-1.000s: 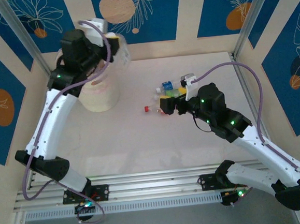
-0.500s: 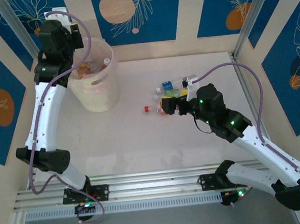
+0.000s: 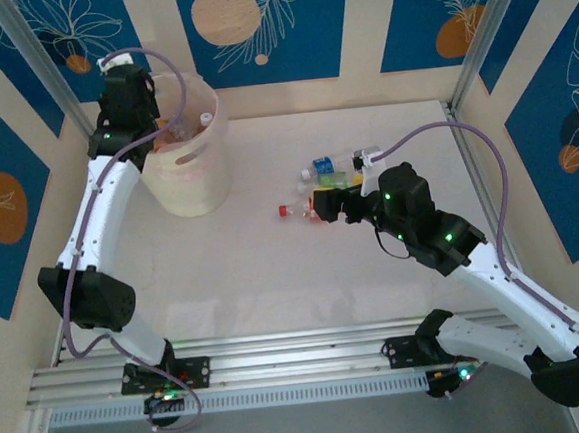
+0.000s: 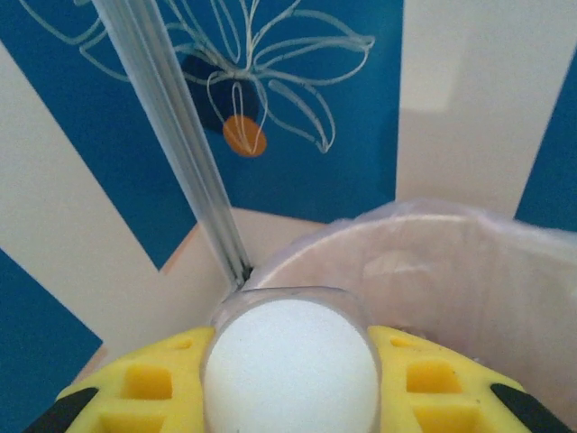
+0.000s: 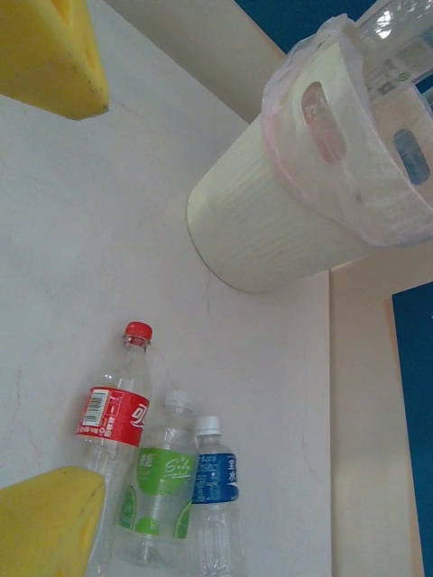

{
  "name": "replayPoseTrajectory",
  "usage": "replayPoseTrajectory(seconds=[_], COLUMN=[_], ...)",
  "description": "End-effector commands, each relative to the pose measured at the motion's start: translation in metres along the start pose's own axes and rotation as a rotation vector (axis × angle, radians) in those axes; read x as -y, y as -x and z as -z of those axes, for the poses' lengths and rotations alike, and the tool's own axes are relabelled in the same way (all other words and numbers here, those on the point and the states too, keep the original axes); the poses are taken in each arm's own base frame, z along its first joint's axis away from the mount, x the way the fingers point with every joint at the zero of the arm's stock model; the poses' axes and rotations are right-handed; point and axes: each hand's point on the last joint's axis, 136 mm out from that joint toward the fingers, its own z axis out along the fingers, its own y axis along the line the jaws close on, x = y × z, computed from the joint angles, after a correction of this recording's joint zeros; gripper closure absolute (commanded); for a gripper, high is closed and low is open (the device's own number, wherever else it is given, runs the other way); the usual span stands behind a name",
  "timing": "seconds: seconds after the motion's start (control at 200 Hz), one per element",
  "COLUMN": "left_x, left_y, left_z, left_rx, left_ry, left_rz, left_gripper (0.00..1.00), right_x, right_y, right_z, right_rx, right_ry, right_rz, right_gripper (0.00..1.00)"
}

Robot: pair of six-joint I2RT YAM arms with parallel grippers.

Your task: Put the plastic bottles in the bin

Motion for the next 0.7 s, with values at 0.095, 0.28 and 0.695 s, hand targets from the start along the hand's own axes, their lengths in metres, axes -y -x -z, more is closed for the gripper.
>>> replayPoseTrajectory(seconds=[0.095,0.28,0.695], left_x=[-0.026,-0.021,0.000], left_y=[-0.008,-0.028,-0.077], left_z=[0.001,-0.010,-0.047], left_rx=[0.032,-0.017,-0.147], left_ry=[0.047,0.045,0.057], left_rz=[0.116,0.109,0.073], left_gripper=[1.00,1.00,0.99], right_x=[-0.003,-0.003,0.000], right_y=[0.009,0.009,0.006], right_z=[0.008,0.008,0.008], right_rx=[0.030,0.030,0.032], right_ry=[0.005,0.004,-0.006], right_rz=[-0.016,-0.019,-0.024], right_gripper=[0.01,0.01,0.01])
